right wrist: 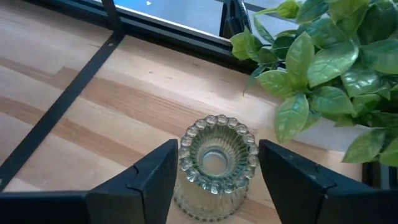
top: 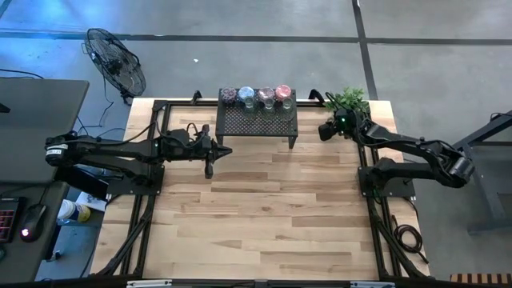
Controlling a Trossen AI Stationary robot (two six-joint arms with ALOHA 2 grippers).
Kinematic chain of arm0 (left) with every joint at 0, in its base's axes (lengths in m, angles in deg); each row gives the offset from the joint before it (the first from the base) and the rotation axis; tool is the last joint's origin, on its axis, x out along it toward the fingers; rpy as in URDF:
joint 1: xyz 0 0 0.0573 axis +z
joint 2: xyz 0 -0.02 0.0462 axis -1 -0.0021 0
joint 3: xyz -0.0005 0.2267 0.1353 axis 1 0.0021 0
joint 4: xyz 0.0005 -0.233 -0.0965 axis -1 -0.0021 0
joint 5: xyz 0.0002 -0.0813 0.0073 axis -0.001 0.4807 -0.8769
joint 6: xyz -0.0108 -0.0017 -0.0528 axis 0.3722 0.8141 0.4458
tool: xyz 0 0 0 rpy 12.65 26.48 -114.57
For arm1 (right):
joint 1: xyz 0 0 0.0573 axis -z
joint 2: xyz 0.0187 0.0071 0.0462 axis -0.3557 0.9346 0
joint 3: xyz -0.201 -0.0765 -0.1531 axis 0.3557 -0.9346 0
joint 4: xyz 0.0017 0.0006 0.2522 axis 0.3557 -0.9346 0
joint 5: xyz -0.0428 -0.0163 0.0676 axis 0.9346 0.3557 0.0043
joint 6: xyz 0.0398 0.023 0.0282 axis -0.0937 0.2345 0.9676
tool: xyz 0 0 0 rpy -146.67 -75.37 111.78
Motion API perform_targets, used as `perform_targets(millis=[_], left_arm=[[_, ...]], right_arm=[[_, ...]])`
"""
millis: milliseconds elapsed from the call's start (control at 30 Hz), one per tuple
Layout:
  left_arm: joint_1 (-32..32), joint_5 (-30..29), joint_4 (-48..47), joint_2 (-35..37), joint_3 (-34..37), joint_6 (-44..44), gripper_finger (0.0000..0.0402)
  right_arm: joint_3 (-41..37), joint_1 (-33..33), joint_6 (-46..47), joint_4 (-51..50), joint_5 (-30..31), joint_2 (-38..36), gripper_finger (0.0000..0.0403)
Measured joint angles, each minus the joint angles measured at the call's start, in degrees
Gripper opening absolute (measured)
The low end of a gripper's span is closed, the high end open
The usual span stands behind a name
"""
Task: Pick & Place candle stick holders
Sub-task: Align the candle holder with the other candle holder on the shelf
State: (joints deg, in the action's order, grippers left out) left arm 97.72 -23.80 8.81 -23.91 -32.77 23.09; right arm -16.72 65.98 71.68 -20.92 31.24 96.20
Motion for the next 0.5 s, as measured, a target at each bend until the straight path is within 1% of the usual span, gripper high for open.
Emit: perform_targets(millis=[200,400,500], left_arm=[[0.0,0.0,0.0,0.0,0.0,0.0,0.0019],[0.0,0.0,0.0,0.0,0.0,0.0,0.0019],[0.0,0.0,0.0,0.0,0.0,0.0,0.0019]], right_arm=[[0.0,0.0,-0.8,2.1,-0.5,0.0,0.0208],[0.0,1.1,-1.0,1.7,-1.3,0.0,0.0178],[0.0,1.7,-1.1,1.6,-2.3,0.0,0.017]])
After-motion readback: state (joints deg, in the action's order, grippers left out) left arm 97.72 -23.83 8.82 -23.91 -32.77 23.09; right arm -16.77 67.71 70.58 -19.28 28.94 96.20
